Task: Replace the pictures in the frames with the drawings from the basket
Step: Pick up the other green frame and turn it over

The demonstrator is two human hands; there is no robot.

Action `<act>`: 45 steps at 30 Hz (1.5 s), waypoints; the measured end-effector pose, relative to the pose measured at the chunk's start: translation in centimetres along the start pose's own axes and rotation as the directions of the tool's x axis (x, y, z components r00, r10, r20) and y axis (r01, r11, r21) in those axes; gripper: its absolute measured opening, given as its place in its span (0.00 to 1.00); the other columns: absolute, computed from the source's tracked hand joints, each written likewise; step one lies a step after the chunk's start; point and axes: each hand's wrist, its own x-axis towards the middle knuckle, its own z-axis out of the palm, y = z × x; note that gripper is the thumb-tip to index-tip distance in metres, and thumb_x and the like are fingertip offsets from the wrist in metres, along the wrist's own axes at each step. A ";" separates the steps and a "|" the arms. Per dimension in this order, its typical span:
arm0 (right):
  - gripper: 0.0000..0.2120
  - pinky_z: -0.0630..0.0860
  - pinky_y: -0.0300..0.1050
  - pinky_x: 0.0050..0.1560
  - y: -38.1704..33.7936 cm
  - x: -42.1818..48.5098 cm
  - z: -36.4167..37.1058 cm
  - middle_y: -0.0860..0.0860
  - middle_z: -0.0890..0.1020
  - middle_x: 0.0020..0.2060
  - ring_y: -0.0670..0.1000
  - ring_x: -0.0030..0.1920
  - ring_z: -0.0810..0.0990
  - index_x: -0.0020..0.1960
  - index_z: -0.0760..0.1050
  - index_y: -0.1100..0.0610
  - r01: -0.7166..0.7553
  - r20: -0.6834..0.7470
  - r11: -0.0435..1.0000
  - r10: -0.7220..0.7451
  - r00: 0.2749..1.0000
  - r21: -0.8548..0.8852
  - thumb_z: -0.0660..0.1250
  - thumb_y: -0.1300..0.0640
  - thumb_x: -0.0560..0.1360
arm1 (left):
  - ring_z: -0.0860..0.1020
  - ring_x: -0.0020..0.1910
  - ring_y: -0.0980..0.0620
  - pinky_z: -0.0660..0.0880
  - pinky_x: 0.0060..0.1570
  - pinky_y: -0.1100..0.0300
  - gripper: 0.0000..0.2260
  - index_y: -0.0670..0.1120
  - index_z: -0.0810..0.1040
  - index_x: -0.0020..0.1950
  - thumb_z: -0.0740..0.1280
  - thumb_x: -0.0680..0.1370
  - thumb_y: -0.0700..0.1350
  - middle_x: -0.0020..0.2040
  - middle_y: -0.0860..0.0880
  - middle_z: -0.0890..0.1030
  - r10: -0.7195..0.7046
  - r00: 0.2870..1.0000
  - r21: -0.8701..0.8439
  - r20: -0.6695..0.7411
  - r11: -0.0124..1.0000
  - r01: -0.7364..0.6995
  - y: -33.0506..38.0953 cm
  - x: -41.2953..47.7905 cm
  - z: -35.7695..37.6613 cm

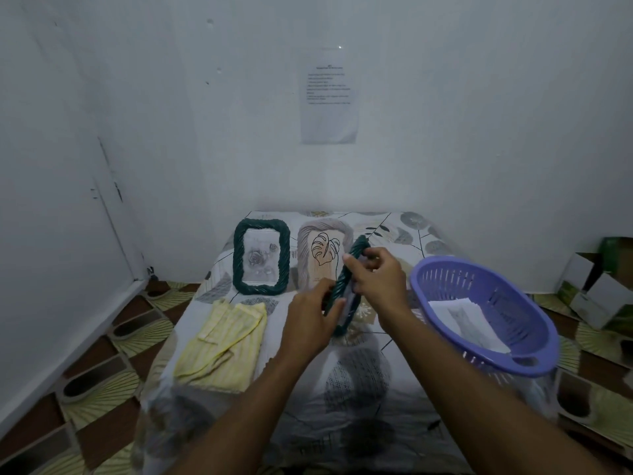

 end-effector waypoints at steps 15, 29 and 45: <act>0.18 0.79 0.46 0.34 1.0 -0.2 -3.5 0.58 0.83 0.39 0.53 0.35 0.80 0.60 0.78 0.51 -0.201 0.184 0.928 0.148 0.972 0.314 0.64 0.67 0.75 | 0.68 0.68 0.49 0.69 0.66 0.49 0.36 0.50 0.62 0.75 0.75 0.71 0.45 0.72 0.48 0.67 -0.351 0.896 -0.119 0.271 0.912 0.393 -2.7 2.3 -4.2; 0.08 0.78 0.53 0.44 3.9 -3.4 -0.9 0.60 0.83 0.42 0.58 0.44 0.80 0.48 0.79 0.43 -0.047 0.003 0.971 0.048 0.999 0.236 0.69 0.56 0.75 | 0.68 0.27 0.56 0.63 0.27 0.65 0.08 0.48 0.73 0.42 0.69 0.76 0.49 0.29 0.46 0.75 -0.407 0.891 -0.298 -0.199 0.892 0.341 -2.4 0.8 -1.8; 0.02 0.80 0.54 0.46 5.4 -3.0 -1.5 0.56 0.84 0.45 0.54 0.46 0.83 0.47 0.77 0.53 0.033 -0.040 0.994 -0.029 0.999 0.101 0.67 0.59 0.76 | 0.78 0.30 0.53 0.75 0.34 0.54 0.05 0.45 0.76 0.42 0.68 0.77 0.43 0.30 0.49 0.81 -0.355 0.907 -0.258 -0.228 0.920 0.295 -2.6 0.0 -0.8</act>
